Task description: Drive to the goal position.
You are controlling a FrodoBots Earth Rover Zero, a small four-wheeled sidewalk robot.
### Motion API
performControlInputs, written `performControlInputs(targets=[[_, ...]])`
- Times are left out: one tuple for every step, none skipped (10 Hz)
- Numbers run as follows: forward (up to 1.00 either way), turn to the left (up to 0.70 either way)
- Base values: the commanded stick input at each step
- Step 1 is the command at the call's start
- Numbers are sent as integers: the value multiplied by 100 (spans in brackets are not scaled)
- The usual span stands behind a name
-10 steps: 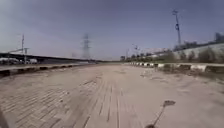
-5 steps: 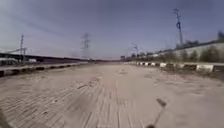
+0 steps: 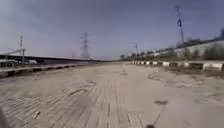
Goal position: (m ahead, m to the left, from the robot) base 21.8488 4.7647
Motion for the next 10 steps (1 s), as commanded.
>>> performControlInputs(targets=[[100, 0], [100, 0], [100, 0], [100, 0], [100, 0], [100, 0], [100, 0], [100, 0], [100, 0], [100, 0]])
